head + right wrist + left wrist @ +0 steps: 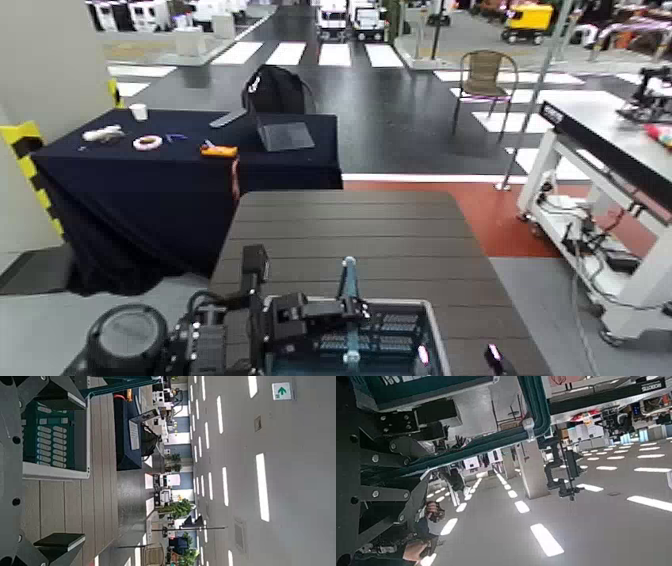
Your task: Place the crate on the table.
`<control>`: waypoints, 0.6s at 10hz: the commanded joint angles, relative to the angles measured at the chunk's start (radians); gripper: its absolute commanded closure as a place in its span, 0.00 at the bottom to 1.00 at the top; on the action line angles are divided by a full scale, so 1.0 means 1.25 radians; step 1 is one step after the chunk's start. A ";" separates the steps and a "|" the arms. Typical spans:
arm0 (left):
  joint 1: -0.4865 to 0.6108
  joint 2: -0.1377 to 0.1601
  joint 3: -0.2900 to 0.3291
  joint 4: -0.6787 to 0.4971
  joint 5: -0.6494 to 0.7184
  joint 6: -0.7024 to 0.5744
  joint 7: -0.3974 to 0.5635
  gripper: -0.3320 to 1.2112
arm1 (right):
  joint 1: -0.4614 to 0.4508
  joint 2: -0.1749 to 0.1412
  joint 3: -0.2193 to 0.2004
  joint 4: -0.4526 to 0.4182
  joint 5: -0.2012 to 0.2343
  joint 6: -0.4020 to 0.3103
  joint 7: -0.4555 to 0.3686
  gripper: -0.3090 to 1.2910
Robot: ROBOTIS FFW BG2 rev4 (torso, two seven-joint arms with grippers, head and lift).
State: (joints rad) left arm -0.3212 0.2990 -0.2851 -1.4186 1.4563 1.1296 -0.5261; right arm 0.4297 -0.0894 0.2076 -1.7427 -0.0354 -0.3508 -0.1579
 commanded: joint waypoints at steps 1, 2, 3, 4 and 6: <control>-0.074 -0.010 -0.037 0.064 -0.102 -0.037 -0.064 0.98 | -0.004 -0.002 0.003 0.006 -0.007 -0.009 0.000 0.28; -0.105 -0.012 -0.053 0.088 -0.137 -0.058 -0.085 0.98 | -0.006 -0.003 0.006 0.010 -0.010 -0.013 0.001 0.28; -0.133 -0.020 -0.068 0.113 -0.155 -0.075 -0.099 0.98 | -0.008 -0.003 0.007 0.011 -0.012 -0.018 0.001 0.28; -0.158 -0.031 -0.071 0.131 -0.172 -0.092 -0.112 0.98 | -0.010 -0.005 0.009 0.015 -0.015 -0.020 0.001 0.28; -0.219 -0.049 -0.102 0.203 -0.221 -0.128 -0.160 0.98 | -0.010 -0.006 0.008 0.015 -0.016 -0.024 0.001 0.28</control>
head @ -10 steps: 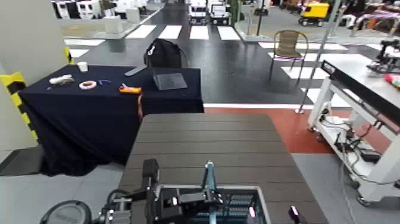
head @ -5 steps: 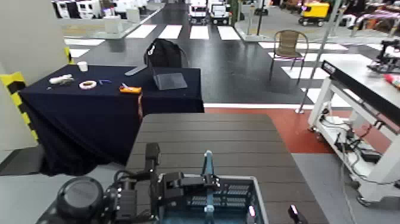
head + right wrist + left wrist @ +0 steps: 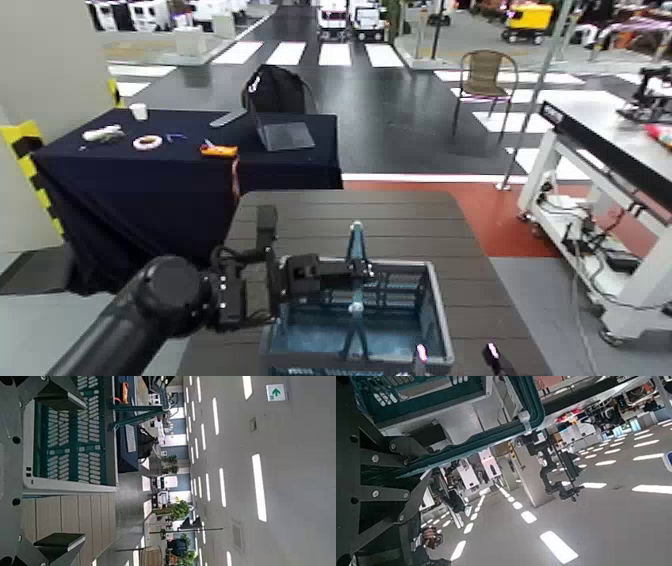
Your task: Place the crate on the table.
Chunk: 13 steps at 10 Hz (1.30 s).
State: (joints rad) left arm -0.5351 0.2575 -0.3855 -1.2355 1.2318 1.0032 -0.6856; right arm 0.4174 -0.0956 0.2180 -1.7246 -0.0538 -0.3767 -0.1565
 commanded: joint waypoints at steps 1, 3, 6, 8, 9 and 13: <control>-0.070 -0.030 -0.030 0.097 -0.050 -0.042 -0.037 0.98 | 0.000 -0.001 0.000 0.002 -0.002 -0.004 0.000 0.28; -0.122 -0.059 -0.044 0.196 -0.090 -0.082 -0.059 0.98 | -0.003 -0.001 0.002 0.003 -0.006 -0.008 0.001 0.28; -0.184 -0.092 -0.047 0.315 -0.133 -0.135 -0.064 0.98 | -0.008 -0.003 0.007 0.008 -0.010 -0.009 0.005 0.28; -0.210 -0.104 -0.054 0.370 -0.149 -0.150 -0.069 0.98 | -0.011 -0.004 0.011 0.010 -0.012 -0.009 0.006 0.28; -0.228 -0.115 -0.060 0.408 -0.168 -0.156 -0.088 0.98 | -0.012 -0.006 0.012 0.010 -0.013 -0.009 0.007 0.28; -0.244 -0.127 -0.060 0.455 -0.169 -0.178 -0.088 0.98 | -0.019 -0.007 0.018 0.013 -0.016 -0.008 0.011 0.28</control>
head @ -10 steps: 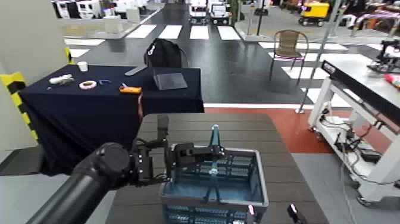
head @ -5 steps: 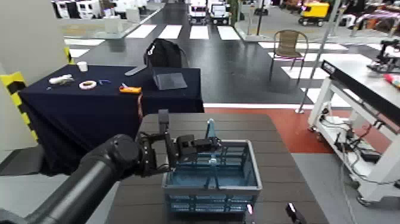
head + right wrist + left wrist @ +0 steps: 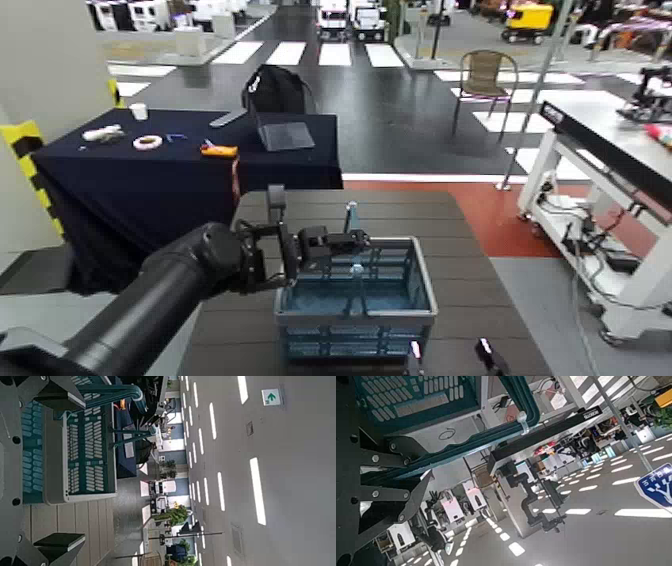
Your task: Place the crate on the table.
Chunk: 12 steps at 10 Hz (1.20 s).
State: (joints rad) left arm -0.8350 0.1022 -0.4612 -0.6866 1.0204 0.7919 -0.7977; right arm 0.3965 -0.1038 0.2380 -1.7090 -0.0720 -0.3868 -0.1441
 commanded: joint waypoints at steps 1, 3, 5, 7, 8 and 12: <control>-0.006 -0.006 0.001 0.020 0.000 -0.014 0.005 0.98 | -0.003 -0.002 0.005 0.001 -0.001 0.000 0.001 0.28; -0.009 -0.008 0.001 0.030 0.000 -0.020 0.006 0.98 | -0.007 -0.003 0.008 0.003 -0.003 0.000 0.002 0.28; -0.008 -0.009 0.001 0.033 0.000 -0.020 0.007 0.98 | -0.007 -0.003 0.010 0.003 -0.004 0.001 0.004 0.28; -0.008 -0.008 0.004 0.038 0.000 -0.020 0.009 0.97 | -0.007 -0.003 0.010 0.003 -0.005 0.000 0.005 0.28; -0.007 -0.009 0.004 0.038 0.000 -0.021 0.009 0.92 | -0.007 -0.003 0.010 0.003 -0.005 0.000 0.006 0.28; -0.003 -0.011 0.002 0.036 0.000 -0.035 0.010 0.25 | -0.007 -0.003 0.008 0.004 -0.007 0.000 0.011 0.28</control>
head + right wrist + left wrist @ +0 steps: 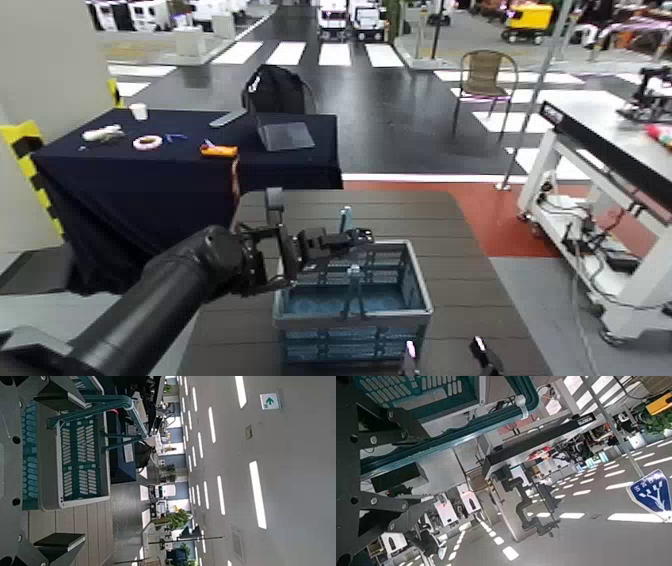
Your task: Place the crate on the table.
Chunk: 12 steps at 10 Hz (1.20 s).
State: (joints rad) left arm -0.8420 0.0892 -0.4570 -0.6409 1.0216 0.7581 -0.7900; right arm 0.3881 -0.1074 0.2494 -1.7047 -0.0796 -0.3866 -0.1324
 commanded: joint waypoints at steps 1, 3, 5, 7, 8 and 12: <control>0.005 0.001 0.000 0.000 -0.004 -0.011 0.013 0.27 | 0.000 0.000 -0.002 0.000 -0.001 0.000 0.002 0.28; 0.010 0.004 0.024 -0.015 -0.053 -0.009 0.039 0.27 | 0.001 0.000 -0.004 -0.001 -0.003 0.000 0.003 0.28; 0.021 0.008 0.047 -0.038 -0.094 -0.022 0.069 0.27 | 0.001 0.000 -0.006 -0.001 -0.004 0.000 0.004 0.28; 0.055 0.023 0.083 -0.124 -0.151 -0.030 0.124 0.27 | 0.005 0.001 -0.009 -0.002 -0.003 0.000 0.004 0.28; 0.078 0.031 0.107 -0.178 -0.182 -0.033 0.150 0.27 | 0.006 0.002 -0.013 -0.002 -0.003 0.000 0.004 0.28; 0.227 0.067 0.195 -0.503 -0.298 -0.065 0.329 0.28 | 0.012 0.005 -0.024 -0.006 -0.001 -0.001 0.003 0.28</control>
State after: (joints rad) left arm -0.5843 0.1667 -0.2240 -1.2155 0.6663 0.6824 -0.3775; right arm 0.4024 -0.1024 0.2218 -1.7116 -0.0813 -0.3881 -0.1280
